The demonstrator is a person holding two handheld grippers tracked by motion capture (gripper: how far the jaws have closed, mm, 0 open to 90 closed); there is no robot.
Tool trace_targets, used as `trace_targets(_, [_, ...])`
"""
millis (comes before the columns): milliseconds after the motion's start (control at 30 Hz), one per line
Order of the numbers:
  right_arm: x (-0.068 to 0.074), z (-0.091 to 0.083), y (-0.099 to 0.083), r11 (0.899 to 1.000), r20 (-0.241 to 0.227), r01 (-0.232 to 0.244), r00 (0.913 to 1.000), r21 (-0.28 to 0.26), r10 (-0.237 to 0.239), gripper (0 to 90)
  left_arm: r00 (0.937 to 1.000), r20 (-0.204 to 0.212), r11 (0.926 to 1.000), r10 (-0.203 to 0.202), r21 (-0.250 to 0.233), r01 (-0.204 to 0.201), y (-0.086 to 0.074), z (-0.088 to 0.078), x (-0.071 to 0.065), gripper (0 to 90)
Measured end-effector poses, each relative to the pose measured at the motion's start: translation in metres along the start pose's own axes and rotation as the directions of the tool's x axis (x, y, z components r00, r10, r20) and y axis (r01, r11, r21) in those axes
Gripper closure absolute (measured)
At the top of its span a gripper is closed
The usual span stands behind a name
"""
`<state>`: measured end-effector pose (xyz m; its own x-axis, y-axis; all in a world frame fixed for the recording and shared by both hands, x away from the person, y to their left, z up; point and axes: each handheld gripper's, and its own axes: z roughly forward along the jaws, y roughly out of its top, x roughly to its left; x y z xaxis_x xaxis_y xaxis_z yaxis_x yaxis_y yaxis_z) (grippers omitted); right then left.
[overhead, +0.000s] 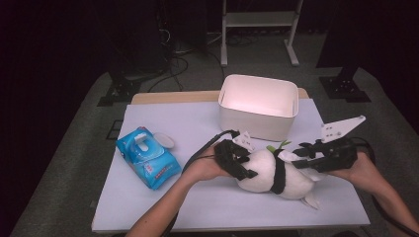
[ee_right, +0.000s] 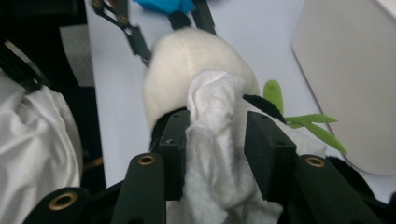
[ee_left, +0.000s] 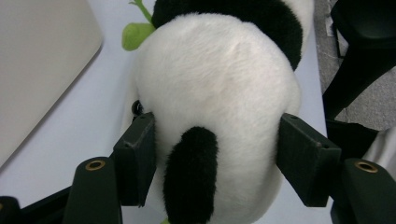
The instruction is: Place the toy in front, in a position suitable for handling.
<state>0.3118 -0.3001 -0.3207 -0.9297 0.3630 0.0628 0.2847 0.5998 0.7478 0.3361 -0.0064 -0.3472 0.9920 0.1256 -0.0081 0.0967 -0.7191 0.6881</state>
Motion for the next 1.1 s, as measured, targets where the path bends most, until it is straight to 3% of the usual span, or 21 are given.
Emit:
trace_targets(100, [0.0, 0.013, -0.001, 1.0, -0.009, 0.007, 0.9999, 0.008, -0.007, 72.8, 0.9998, -0.011, 0.9998, 0.014, 0.016, -0.014, 0.003, 0.001, -0.004, 34.7])
trace_targets(233, [0.004, 0.018, 0.002, 0.999, 0.002, 0.037, 0.9993, 0.001, -0.037, 76.1, 0.9997, -0.018, 0.9995, 0.017, 0.028, -0.017, 0.001, 0.001, -0.002, 37.1])
trace_targets(400, [0.003, 0.006, 0.002, 0.999, 0.022, 0.047, 0.9986, 0.018, -0.048, 77.2, 0.9998, -0.02, 0.9999, 0.004, 0.015, -0.004, -0.003, 0.0, -0.001, 38.7])
trace_targets(500, [-0.002, -0.007, -0.007, 1.0, 0.057, 0.017, 0.9982, 0.025, -0.019, 77.3, 0.9999, -0.006, 1.0, -0.009, -0.002, 0.009, -0.009, 0.0, 0.002, 39.5])
trace_targets(667, [-0.006, -0.019, -0.024, 1.0, 0.066, -0.026, 0.9975, -0.013, 0.026, 77.3, 1.0, 0.004, 1.0, -0.004, -0.002, 0.004, -0.008, 0.0, 0.001, 39.5])
trace_targets(900, [-0.01, -0.021, -0.027, 0.999, 0.09, -0.037, 0.9951, -0.032, 0.04, 77.3, 0.9999, 0.01, 1.0, 0.004, 0.002, -0.004, -0.007, -0.001, -0.003, 40.1])
trace_targets(1100, [-0.012, -0.019, -0.025, 0.998, 0.081, -0.047, 0.9955, -0.041, 0.05, 77.4, 0.9999, 0.005, 1.0, -0.01, 0.0, 0.01, -0.009, 0.0, -0.004, 40.7])
